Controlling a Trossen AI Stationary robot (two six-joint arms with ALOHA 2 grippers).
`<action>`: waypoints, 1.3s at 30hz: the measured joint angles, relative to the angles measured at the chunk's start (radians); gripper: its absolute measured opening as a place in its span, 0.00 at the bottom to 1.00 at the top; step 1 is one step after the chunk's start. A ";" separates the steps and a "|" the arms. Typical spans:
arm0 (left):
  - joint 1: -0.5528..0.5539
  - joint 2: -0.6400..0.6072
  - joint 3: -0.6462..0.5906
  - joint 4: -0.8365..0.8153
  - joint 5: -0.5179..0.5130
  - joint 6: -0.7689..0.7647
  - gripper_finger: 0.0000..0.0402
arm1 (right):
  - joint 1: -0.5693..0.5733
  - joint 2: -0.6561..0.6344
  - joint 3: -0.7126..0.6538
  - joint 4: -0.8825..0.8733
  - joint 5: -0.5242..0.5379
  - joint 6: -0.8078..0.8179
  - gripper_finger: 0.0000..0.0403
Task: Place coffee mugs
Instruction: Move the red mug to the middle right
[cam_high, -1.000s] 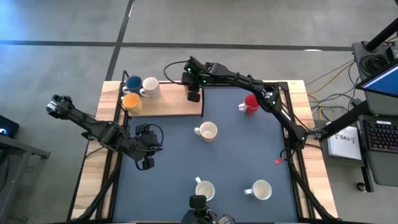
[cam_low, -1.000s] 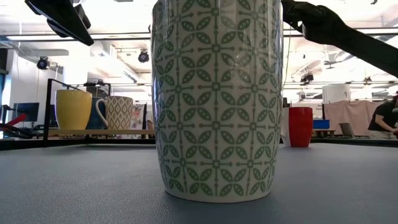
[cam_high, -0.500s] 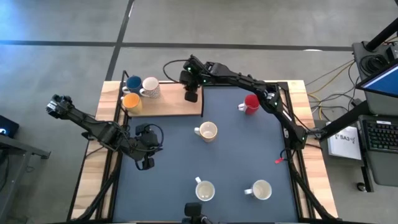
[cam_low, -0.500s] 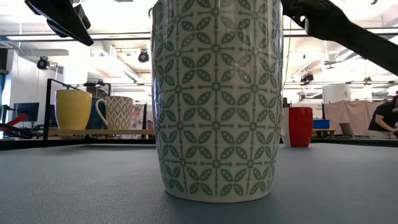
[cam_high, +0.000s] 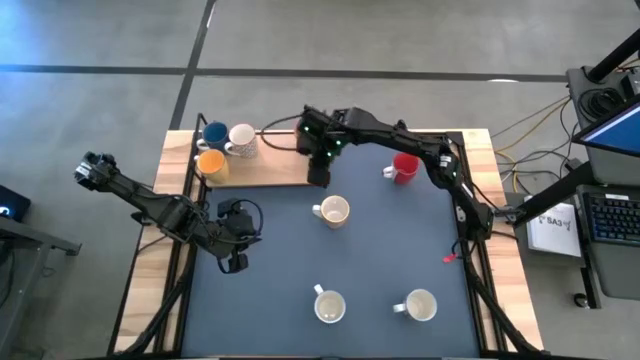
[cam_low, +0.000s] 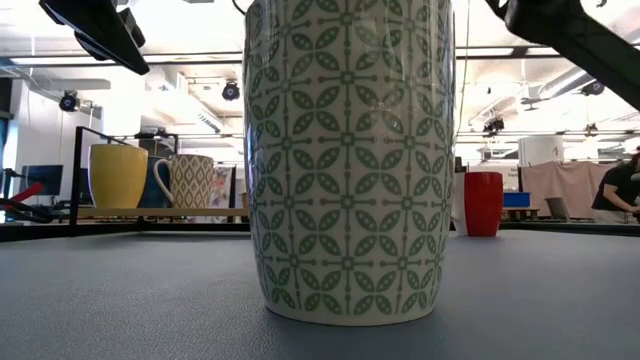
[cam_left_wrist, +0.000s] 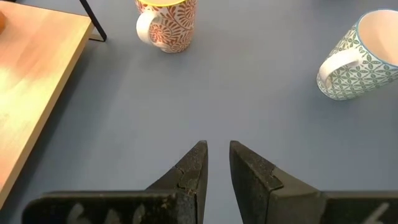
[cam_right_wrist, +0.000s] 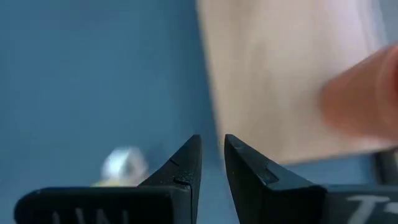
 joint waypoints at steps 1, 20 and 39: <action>0.000 0.000 0.000 0.000 0.000 0.000 0.12 | 0.008 -0.004 0.000 -0.044 -0.005 0.014 0.15; -0.001 0.000 0.000 -0.001 0.001 -0.026 0.12 | 0.092 -0.112 -0.130 -0.342 0.060 0.080 0.15; -0.001 0.000 0.000 0.010 -0.002 -0.016 0.12 | -0.111 -0.619 -0.965 -0.037 0.265 0.114 0.16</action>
